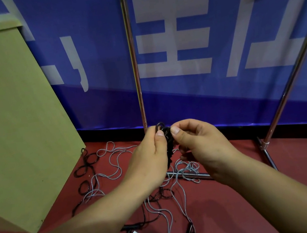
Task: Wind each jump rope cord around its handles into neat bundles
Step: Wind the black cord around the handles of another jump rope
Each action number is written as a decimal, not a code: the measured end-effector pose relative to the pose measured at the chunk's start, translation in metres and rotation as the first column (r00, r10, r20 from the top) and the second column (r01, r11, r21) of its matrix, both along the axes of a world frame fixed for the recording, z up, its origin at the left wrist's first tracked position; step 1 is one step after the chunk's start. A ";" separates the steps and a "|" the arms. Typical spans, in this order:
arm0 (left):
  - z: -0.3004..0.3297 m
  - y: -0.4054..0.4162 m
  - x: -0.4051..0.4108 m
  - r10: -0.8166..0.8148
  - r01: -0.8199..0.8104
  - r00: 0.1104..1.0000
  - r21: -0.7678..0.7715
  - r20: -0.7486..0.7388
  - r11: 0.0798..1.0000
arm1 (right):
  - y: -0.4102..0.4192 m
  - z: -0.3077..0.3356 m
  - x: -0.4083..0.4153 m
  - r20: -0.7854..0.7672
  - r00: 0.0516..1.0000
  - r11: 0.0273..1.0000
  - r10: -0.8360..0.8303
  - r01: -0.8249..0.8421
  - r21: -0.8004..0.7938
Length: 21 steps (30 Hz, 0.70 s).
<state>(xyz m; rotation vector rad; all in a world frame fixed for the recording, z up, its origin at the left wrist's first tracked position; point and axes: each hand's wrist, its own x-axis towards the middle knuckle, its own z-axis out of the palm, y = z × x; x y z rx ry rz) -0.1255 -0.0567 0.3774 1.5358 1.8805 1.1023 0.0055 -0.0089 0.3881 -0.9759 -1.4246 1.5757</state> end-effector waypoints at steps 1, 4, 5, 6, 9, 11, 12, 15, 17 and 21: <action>0.000 -0.001 0.001 -0.008 0.008 1.000 -0.002 -0.017 1.000 | 0.000 -0.001 0.000 0.002 1.000 1.000 -0.009 0.009 -0.001; 0.001 -0.005 0.004 -0.042 0.040 0.995 -0.024 -0.088 0.999 | 0.002 -0.004 0.000 0.045 0.997 0.996 -0.068 0.065 0.060; 0.000 -0.006 0.005 -0.054 0.051 0.993 -0.030 -0.104 0.998 | 0.003 -0.006 0.000 0.077 0.992 0.990 -0.097 0.089 0.106; -0.001 -0.006 0.005 -0.064 0.060 0.992 -0.035 -0.109 0.998 | 0.004 -0.008 0.000 0.110 0.986 0.983 -0.124 0.107 0.152; -0.001 -0.007 0.006 -0.090 0.087 0.994 -0.043 -0.067 0.995 | 0.005 -0.011 0.001 0.147 0.974 0.962 -0.169 0.131 0.241; 0.001 -0.007 0.006 -0.093 0.093 0.996 -0.059 -0.005 0.994 | 0.006 -0.010 0.001 0.139 0.975 0.957 -0.175 0.136 0.257; 0.003 -0.006 0.006 -0.089 0.090 0.996 -0.068 0.024 0.994 | 0.007 -0.010 0.000 0.132 0.975 0.956 -0.177 0.138 0.259; 0.005 -0.005 0.006 -0.079 0.084 0.995 -0.075 0.064 0.994 | 0.008 -0.009 0.000 0.115 0.975 0.951 -0.192 0.156 0.267; 0.005 -0.005 0.006 -0.084 0.087 0.995 -0.064 0.045 0.994 | 0.009 -0.008 0.001 0.117 0.972 0.946 -0.204 0.166 0.277; 0.002 -0.003 0.002 -0.073 0.074 0.997 -0.037 0.007 0.997 | 0.006 -0.006 0.000 0.102 0.978 0.953 -0.179 0.147 0.266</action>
